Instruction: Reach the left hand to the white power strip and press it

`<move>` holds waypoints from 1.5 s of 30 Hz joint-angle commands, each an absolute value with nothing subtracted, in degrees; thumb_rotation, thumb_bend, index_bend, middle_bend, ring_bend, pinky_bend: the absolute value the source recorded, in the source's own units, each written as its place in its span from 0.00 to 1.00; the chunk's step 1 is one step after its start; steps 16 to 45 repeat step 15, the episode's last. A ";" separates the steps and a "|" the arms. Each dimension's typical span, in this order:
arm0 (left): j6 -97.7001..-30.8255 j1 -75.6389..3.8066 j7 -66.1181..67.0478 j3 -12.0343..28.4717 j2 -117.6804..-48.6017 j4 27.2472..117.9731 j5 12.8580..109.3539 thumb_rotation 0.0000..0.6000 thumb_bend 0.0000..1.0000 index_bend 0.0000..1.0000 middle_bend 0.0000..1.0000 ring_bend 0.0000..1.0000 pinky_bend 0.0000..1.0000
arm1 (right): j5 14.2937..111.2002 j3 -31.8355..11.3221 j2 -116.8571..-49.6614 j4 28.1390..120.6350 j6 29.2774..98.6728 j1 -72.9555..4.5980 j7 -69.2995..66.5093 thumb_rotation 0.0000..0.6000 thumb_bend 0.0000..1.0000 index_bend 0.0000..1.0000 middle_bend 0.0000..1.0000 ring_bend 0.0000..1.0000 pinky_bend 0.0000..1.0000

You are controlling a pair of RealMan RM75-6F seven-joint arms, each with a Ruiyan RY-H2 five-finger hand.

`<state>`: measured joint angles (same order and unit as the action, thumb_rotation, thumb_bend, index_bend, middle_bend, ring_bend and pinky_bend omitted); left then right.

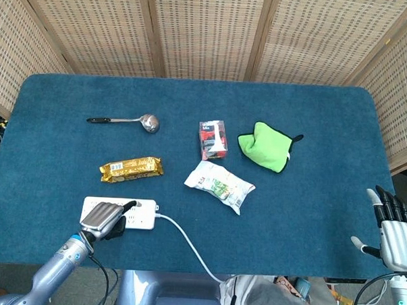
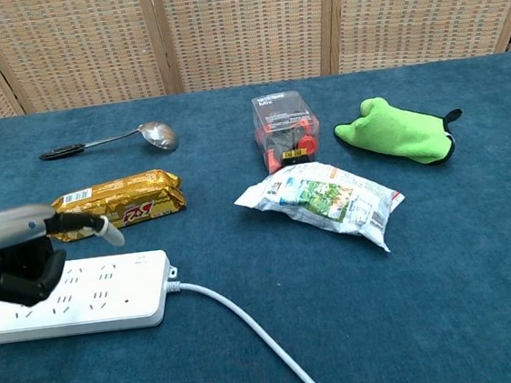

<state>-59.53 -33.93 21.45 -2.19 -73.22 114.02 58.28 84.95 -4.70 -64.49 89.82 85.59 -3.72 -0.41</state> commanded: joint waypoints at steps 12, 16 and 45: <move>-88.22 -13.49 9.71 -4.10 -62.75 104.04 79.52 1.00 0.00 0.00 0.00 0.00 0.00 | 85.72 -4.66 -63.94 90.92 86.73 -3.35 -0.46 1.00 0.00 0.00 0.00 0.00 0.00; -89.68 -11.28 8.11 -3.77 -62.51 101.66 78.46 1.00 0.00 0.00 0.00 0.00 0.00 | 85.70 -4.63 -63.91 90.84 86.91 -3.23 -0.22 1.00 0.00 0.00 0.00 0.00 0.00; -89.68 -11.28 8.11 -3.77 -62.51 101.66 78.46 1.00 0.00 0.00 0.00 0.00 0.00 | 85.70 -4.63 -63.91 90.84 86.91 -3.23 -0.22 1.00 0.00 0.00 0.00 0.00 0.00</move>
